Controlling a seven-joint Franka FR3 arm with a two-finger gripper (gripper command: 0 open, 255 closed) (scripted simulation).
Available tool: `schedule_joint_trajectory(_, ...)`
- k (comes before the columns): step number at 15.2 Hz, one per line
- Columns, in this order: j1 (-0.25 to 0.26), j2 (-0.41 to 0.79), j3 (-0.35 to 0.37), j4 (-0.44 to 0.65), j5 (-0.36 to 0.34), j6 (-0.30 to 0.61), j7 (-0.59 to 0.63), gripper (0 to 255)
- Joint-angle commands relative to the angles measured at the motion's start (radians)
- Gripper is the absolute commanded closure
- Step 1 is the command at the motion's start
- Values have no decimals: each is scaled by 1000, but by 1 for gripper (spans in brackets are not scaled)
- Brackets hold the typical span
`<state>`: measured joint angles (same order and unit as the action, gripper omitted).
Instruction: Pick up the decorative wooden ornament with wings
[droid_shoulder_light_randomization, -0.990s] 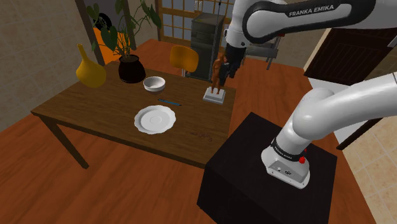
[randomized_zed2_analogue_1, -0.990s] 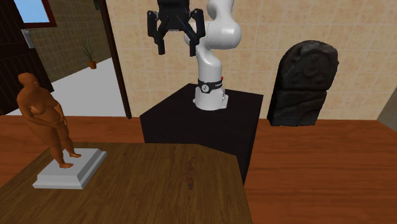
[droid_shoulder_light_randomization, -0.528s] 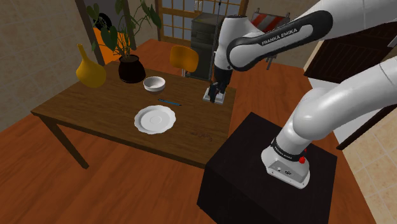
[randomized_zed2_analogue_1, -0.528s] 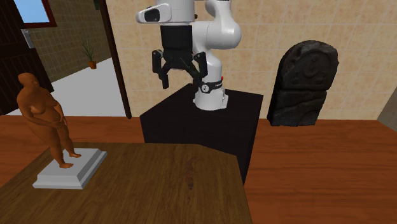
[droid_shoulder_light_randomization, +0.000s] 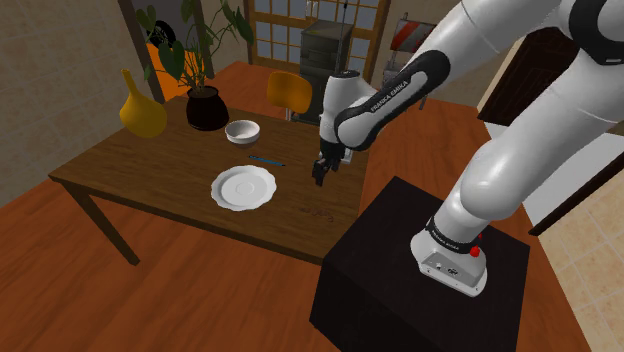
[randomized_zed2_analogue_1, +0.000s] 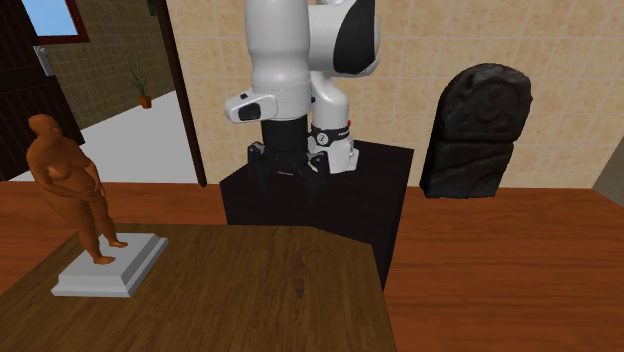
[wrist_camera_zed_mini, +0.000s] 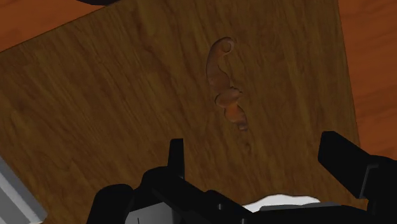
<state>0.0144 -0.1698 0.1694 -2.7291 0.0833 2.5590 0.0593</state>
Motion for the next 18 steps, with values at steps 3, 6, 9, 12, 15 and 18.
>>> schedule_joint_trajectory(3,-4,176,14,19,-43,148,43,0)
schedule_joint_trajectory(6,4,321,6,58,-107,245,100,0)
schedule_joint_trajectory(9,35,449,-25,104,-165,320,151,0)
schedule_joint_trajectory(12,52,502,-46,117,-182,360,164,0)
schedule_joint_trajectory(15,68,555,-65,131,-196,399,174,0)
schedule_joint_trajectory(18,76,583,-75,139,-202,419,179,0)
